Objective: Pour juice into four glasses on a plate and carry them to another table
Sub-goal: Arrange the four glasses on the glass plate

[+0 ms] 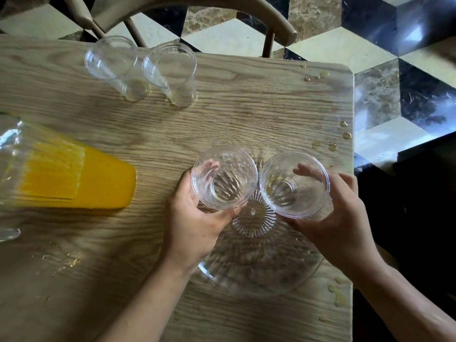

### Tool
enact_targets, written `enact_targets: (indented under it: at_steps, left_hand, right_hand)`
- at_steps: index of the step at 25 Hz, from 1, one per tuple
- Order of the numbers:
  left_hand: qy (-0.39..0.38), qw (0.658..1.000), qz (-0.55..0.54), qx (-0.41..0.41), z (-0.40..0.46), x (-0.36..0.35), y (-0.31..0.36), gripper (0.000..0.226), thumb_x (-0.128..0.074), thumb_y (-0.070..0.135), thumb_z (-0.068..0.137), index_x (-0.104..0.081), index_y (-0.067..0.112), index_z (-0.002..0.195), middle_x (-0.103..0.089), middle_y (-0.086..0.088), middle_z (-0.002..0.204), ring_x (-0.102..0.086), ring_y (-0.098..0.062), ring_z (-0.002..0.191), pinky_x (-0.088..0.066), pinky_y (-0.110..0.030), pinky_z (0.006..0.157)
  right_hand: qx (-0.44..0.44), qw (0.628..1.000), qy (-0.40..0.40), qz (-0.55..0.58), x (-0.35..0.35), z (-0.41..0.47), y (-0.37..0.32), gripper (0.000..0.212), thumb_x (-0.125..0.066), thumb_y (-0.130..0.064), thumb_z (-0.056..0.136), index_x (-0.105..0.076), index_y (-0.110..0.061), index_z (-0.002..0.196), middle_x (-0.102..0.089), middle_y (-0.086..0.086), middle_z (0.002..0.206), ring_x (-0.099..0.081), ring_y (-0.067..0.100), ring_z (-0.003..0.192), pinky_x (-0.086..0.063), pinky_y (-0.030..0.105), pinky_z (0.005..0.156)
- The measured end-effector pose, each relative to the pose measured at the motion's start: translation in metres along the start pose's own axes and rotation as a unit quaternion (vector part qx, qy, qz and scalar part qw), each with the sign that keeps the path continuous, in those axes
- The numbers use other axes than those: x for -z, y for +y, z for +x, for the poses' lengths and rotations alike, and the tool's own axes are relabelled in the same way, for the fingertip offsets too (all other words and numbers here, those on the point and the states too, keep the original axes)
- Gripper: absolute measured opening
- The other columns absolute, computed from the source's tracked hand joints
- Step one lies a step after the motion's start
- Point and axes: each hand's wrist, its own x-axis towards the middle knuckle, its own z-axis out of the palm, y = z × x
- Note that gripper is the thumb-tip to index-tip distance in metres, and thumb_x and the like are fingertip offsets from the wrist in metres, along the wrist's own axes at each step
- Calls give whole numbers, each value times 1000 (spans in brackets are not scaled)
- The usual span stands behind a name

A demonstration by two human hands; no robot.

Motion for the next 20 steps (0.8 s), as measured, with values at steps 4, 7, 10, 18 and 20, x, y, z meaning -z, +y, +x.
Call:
enact_targets:
  at_steps: [4,7,10,18,20]
  left_hand:
    - [-6,1000,8,-7,0,1,-4,84,-98,13,57,-57,17,131,-67,4,134,-62,-13,132,-43,-37,117]
    - [-14,1000,10,-11,0,2,-3,79,-96,15,61,-58,22,130,-70,7,133,-62,-10,132,-44,-27,114]
    - [-18,999,19,-22,-3,3,-3,83,-95,23,56,-56,29,129,-66,11,138,-61,-11,133,-44,-28,115]
    - [-24,999,35,-24,-2,2,-9,90,-91,29,59,-47,33,138,-62,4,142,-57,-9,137,-40,-32,118]
    - [-20,999,26,-18,-4,0,-7,99,-96,22,56,-46,28,141,-60,3,143,-56,-6,137,-40,-27,117]
  right_hand:
    - [3,1000,-5,7,0,1,0,88,-100,-26,54,-64,-14,134,-67,-9,123,-50,24,119,-43,35,101]
    - [1,1000,-10,13,-2,2,0,90,-100,-25,53,-64,-14,134,-68,-10,124,-50,25,118,-44,38,101]
    - [-2,1000,-13,12,-1,2,-1,89,-99,-28,53,-64,-15,134,-66,-13,123,-50,23,117,-44,37,99]
    - [-24,999,-27,11,0,2,-5,89,-97,-28,54,-63,-16,135,-60,-23,126,-45,15,115,-34,9,98]
    - [-28,999,-34,15,1,3,-7,88,-95,-34,56,-62,-17,136,-62,-21,124,-45,15,116,-33,8,98]
